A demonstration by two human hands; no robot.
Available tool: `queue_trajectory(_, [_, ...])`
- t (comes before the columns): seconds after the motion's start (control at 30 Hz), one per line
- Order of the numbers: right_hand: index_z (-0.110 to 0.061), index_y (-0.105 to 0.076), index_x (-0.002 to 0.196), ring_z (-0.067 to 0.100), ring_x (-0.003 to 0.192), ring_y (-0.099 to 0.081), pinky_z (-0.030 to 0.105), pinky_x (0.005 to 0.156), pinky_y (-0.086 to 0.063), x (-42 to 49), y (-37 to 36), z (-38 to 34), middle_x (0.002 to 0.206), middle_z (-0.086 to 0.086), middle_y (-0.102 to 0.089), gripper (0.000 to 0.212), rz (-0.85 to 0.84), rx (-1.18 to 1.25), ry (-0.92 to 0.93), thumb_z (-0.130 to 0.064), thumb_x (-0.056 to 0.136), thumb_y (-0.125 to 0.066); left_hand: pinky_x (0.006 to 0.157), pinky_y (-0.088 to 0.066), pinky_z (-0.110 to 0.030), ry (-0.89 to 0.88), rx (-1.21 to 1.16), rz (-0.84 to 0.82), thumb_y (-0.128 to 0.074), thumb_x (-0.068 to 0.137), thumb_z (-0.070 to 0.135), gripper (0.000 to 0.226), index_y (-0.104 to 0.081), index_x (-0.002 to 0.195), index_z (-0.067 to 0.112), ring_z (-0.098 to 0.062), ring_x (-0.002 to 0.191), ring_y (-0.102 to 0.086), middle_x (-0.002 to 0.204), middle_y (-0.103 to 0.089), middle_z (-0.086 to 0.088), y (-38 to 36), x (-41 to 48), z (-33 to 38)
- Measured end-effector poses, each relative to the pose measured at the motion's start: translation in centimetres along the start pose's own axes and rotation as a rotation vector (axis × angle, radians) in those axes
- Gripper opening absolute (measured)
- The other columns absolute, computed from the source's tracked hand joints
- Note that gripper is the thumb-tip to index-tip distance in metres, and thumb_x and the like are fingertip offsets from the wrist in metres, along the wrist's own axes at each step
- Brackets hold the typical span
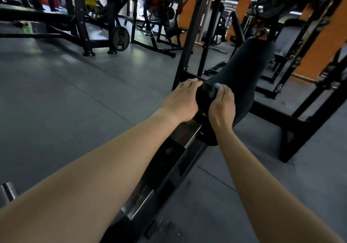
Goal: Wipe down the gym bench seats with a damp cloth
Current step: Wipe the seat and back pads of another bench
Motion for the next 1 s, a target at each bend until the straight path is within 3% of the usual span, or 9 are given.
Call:
queue_trajectory(0.13, [-0.017, -0.052, 0.144, 0.013, 0.134, -0.047, 0.026, 0.108, -0.036, -0.7, -0.9, -4.4, 0.148, -0.001, -0.051, 0.039, -0.131, -0.238, 0.264, -0.025, 0.11, -0.033, 0.127, -0.022, -0.037, -0.053, -0.018, -0.04, -0.055, 0.097, 0.007, 0.072, -0.024, 0.162, 0.014, -0.022, 0.156, -0.019, 0.17, -0.021, -0.003, 0.5, 0.0, -0.1])
queue_trajectory(0.27, [-0.016, -0.036, 0.155, 0.014, 0.145, -0.033, 0.03, 0.116, -0.035, -0.6, -1.5, -3.3, 0.158, 0.0, -0.038, 0.047, -0.195, -0.508, 0.316, -0.015, 0.108, -0.031, 0.128, -0.019, -0.037, -0.104, -0.009, -0.115, -0.052, 0.098, 0.007, 0.074, -0.019, 0.164, 0.015, -0.02, 0.158, -0.012, 0.172, -0.014, -0.003, 0.5, 0.0, -0.5])
queue_trajectory(0.37, [-0.018, -0.033, 0.156, 0.016, 0.141, -0.036, 0.02, 0.105, -0.03, -0.3, -1.2, -1.2, 0.158, 0.002, -0.037, 0.047, -0.124, -0.528, 0.13, -0.024, 0.109, -0.026, 0.129, -0.017, -0.038, -0.123, -0.016, -0.181, -0.051, 0.096, 0.005, 0.078, -0.016, 0.164, 0.016, -0.02, 0.159, -0.009, 0.173, -0.009, -0.001, 0.5, 0.4, -1.0])
queue_trajectory(0.5, [-0.015, -0.042, 0.149, 0.029, 0.125, -0.052, 0.039, 0.097, -0.042, -1.5, 0.0, 0.0, 0.142, 0.009, -0.053, 0.046, 0.036, -0.309, -0.2, -0.03, 0.11, -0.022, 0.128, -0.018, -0.041, -0.118, -0.021, -0.242, -0.048, 0.095, 0.003, 0.079, -0.013, 0.165, 0.017, -0.019, 0.159, -0.006, 0.173, -0.005, 0.001, 0.3, 0.4, -1.1])
queue_trajectory(0.57, [-0.011, -0.041, 0.148, 0.033, 0.128, -0.051, 0.038, 0.097, -0.041, -1.9, 0.1, 0.5, 0.142, 0.012, -0.053, 0.047, 0.088, -0.245, -0.283, -0.031, 0.111, -0.021, 0.128, -0.018, -0.041, -0.117, -0.017, -0.251, -0.049, 0.096, 0.003, 0.08, -0.012, 0.165, 0.017, -0.019, 0.159, -0.005, 0.173, -0.004, 0.001, 0.3, 0.4, -1.1])
queue_trajectory(0.63, [-0.015, -0.039, 0.151, 0.029, 0.134, -0.046, 0.032, 0.095, -0.035, -1.9, -0.3, -0.4, 0.152, 0.01, -0.045, 0.045, 0.087, -0.272, -0.205, -0.031, 0.111, -0.024, 0.128, -0.018, -0.041, -0.126, 0.003, -0.255, -0.051, 0.096, 0.004, 0.081, -0.012, 0.165, 0.016, -0.02, 0.159, -0.005, 0.173, -0.004, 0.001, 0.4, 0.5, -1.2])
queue_trajectory(0.7, [-0.018, -0.033, 0.156, 0.021, 0.147, -0.032, 0.029, 0.107, -0.03, -1.8, -1.5, -2.3, 0.161, 0.004, -0.033, 0.047, 0.003, -0.404, 0.028, -0.026, 0.11, -0.028, 0.128, -0.019, -0.041, -0.137, 0.045, -0.266, -0.056, 0.095, 0.006, 0.083, -0.012, 0.165, 0.016, -0.021, 0.159, -0.007, 0.173, -0.006, -0.001, 0.5, 0.6, -1.2])
queue_trajectory(0.8, [-0.011, -0.025, 0.159, 0.026, 0.157, -0.01, 0.045, 0.128, -0.013, -2.0, -3.9, -3.4, 0.168, 0.008, -0.021, 0.059, -0.192, -0.668, 0.364, -0.016, 0.101, -0.031, 0.128, -0.019, -0.041, -0.133, 0.08, -0.281, -0.059, 0.094, 0.007, 0.086, -0.012, 0.165, 0.013, -0.024, 0.159, -0.009, 0.173, -0.008, -0.004, 0.8, 0.6, -0.8])
queue_trajectory(1.0, [-0.005, -0.026, 0.159, 0.033, 0.157, -0.004, 0.052, 0.127, -0.013, -2.5, -4.4, -3.6, 0.167, 0.014, -0.016, 0.061, -0.186, -0.727, 0.325, -0.015, 0.1, -0.039, 0.129, -0.018, -0.043, -0.094, 0.061, -0.312, -0.056, 0.096, 0.008, 0.083, -0.011, 0.165, 0.017, -0.022, 0.159, -0.008, 0.173, -0.006, 0.0, 1.1, 0.7, -0.7])
Point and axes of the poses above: each hand's wrist, its own x-axis towards the middle knuckle, its own y-axis out of the back of the hand, z = x × y, the point moved 8 cm from there along x, towards the middle knuckle
